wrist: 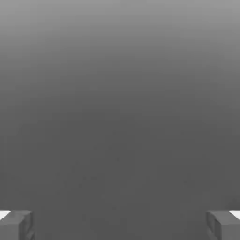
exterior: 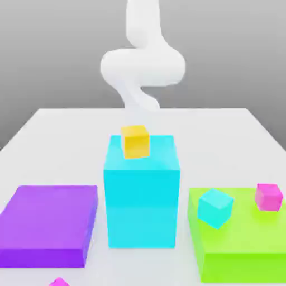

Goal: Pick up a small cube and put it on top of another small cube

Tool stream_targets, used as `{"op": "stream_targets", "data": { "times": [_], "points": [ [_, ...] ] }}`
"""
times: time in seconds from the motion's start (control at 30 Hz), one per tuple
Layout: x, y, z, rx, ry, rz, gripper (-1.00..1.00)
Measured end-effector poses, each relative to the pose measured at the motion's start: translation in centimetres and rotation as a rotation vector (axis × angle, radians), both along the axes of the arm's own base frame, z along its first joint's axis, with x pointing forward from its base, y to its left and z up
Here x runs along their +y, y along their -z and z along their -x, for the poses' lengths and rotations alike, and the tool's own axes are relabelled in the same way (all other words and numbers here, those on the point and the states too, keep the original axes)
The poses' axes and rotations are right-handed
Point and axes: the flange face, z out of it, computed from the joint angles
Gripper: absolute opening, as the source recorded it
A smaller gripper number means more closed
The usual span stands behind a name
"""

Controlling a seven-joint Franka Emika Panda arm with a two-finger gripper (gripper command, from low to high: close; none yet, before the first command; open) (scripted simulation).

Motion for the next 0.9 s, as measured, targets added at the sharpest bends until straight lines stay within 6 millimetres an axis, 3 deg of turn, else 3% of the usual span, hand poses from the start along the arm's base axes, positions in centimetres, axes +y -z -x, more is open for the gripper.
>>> {"op": "stream_targets", "data": {
  "times": [0.23, 0.47, 0.7, 0.9],
  "points": [
    [-3.0, 8.8, -8.1, 0.167, 0.129, -0.058, 0.0],
    [-6.6, 19.2, -13.8, 0.327, 0.261, -0.116, 0.0],
    [-10.9, 31.1, -16.6, 0.484, 0.405, -0.173, 0.0],
    [-13.5, 41.8, -16.9, 0.619, 0.519, -0.219, 0.0]
  ]
}}
